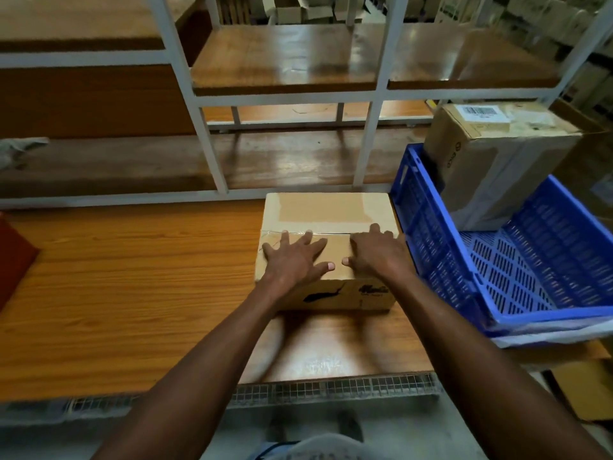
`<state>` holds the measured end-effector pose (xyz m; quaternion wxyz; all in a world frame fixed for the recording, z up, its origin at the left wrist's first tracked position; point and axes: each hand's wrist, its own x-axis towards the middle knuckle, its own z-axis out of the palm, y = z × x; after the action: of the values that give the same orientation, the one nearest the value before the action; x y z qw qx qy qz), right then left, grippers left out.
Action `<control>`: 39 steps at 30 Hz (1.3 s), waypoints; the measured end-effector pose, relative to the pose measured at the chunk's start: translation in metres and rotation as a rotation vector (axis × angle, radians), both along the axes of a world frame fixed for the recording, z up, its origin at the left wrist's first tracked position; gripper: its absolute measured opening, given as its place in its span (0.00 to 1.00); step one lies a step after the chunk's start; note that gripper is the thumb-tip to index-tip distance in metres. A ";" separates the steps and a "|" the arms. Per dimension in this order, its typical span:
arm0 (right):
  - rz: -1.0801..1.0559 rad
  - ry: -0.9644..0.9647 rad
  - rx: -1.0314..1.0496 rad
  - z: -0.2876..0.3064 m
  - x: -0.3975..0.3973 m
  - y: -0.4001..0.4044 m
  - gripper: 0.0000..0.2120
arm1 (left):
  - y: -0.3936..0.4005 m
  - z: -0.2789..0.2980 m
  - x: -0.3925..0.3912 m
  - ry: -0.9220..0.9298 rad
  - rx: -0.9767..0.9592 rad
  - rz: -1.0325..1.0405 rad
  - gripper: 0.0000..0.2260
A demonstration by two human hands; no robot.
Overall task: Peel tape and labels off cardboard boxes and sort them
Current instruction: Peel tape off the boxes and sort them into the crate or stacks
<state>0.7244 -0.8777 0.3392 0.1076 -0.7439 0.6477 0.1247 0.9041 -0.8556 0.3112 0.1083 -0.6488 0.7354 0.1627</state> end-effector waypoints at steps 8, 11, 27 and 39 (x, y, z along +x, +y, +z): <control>-0.056 -0.151 -0.035 -0.002 -0.005 -0.003 0.33 | 0.052 -0.018 -0.012 0.162 -0.209 0.045 0.31; -0.062 -0.173 -0.048 -0.011 -0.003 0.006 0.31 | 0.053 -0.024 -0.009 0.142 -0.231 0.039 0.36; -0.279 -0.707 -0.301 -0.087 -0.064 0.088 0.49 | 0.070 -0.050 -0.007 0.095 -0.418 0.173 0.47; -0.411 -1.004 -0.430 -0.072 -0.054 0.082 0.43 | 0.070 -0.049 -0.004 0.168 -0.469 0.222 0.37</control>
<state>0.6701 -0.7956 0.2670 0.2700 -0.5762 0.6591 -0.4009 0.8997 -0.7853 0.2619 -0.1249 -0.7170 0.6839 0.0519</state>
